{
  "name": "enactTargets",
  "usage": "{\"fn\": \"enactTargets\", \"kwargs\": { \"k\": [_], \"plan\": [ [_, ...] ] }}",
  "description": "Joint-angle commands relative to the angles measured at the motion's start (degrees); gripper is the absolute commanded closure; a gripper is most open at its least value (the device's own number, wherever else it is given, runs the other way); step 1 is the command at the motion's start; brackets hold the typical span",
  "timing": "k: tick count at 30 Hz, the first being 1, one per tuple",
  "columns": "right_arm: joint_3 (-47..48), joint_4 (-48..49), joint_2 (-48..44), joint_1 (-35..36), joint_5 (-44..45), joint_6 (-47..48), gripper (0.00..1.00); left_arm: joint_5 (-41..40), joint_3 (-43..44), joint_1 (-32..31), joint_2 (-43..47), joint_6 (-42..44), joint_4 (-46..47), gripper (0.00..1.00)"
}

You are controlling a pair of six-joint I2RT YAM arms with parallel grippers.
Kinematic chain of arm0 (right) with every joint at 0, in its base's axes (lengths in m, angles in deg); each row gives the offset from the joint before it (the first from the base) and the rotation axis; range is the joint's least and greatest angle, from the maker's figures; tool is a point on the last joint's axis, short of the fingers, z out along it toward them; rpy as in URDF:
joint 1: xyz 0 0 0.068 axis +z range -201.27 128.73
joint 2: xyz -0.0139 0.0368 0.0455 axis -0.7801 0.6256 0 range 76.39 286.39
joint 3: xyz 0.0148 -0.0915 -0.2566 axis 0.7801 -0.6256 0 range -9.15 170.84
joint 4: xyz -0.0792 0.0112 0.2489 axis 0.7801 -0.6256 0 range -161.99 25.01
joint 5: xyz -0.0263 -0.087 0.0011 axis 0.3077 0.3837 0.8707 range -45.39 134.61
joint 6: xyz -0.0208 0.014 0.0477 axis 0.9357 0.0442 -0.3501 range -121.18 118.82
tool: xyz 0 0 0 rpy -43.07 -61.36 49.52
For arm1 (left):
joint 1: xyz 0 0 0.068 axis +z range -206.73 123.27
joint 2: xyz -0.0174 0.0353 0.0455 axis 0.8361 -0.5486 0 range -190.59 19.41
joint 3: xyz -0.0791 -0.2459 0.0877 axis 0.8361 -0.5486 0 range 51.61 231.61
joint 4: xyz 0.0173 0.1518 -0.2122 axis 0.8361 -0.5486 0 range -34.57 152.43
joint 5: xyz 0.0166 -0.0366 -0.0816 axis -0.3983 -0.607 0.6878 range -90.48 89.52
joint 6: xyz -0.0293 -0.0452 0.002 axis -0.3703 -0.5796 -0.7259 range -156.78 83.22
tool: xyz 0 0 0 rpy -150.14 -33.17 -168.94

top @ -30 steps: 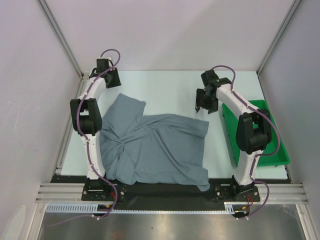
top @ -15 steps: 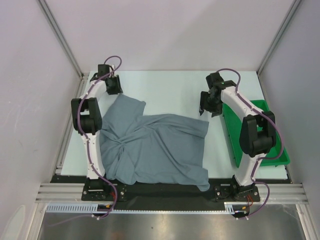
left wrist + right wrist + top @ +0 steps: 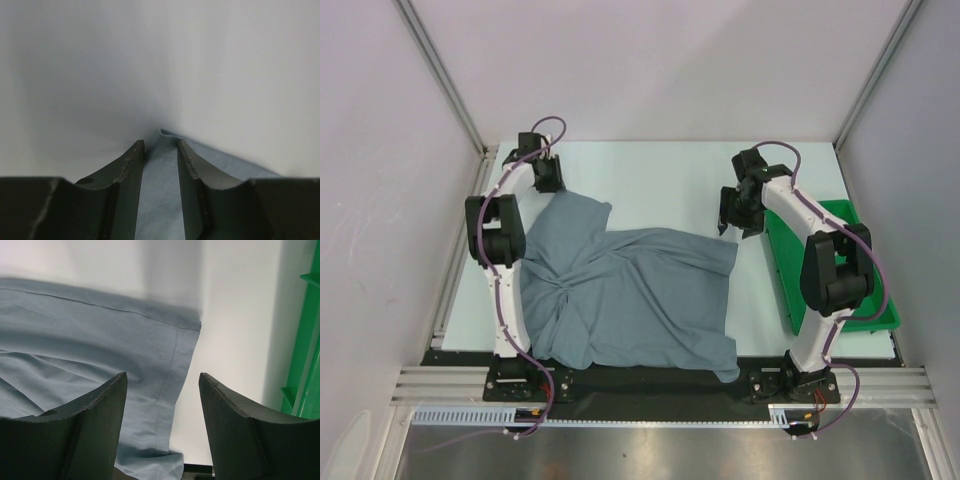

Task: Fold and stack the t-shirts
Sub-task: Flatten the tshirt out

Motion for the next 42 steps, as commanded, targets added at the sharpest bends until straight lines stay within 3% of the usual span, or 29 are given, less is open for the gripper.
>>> {"fn": "enactTargets", "kwargs": {
  "k": [1, 10, 17, 22, 30, 42],
  "plan": [
    [-0.4, 0.8, -3.3, -0.3, 0.0, 0.3, 0.35, 0.5, 3.5, 0.2, -1.9, 2.2, -0.9, 0.64],
    [-0.6, -0.3, -2.8, -0.9, -0.1, -0.4, 0.35, 1.2, 2.2, 0.1, -1.8, 2.9, 0.1, 0.74],
    [-1.0, -3.4, 0.3, -2.5, 0.0, -1.6, 0.39, 1.7, 1.0, 0.2, -0.6, 3.1, 1.4, 1.0],
    [-0.1, -2.5, 3.0, -3.1, 0.4, -2.4, 0.41, 2.1, -1.2, 0.2, 3.5, 2.4, 2.2, 1.0],
    [-2.5, 4.7, 6.5, -3.4, 0.0, -3.1, 0.53, 3.9, -3.8, 0.1, 6.9, 0.7, 2.7, 1.0],
    [-3.0, 7.9, 9.2, -4.6, -2.5, -4.3, 0.51, 4.8, -8.5, 0.2, 9.7, 0.2, 4.2, 1.0]
  ]
}}
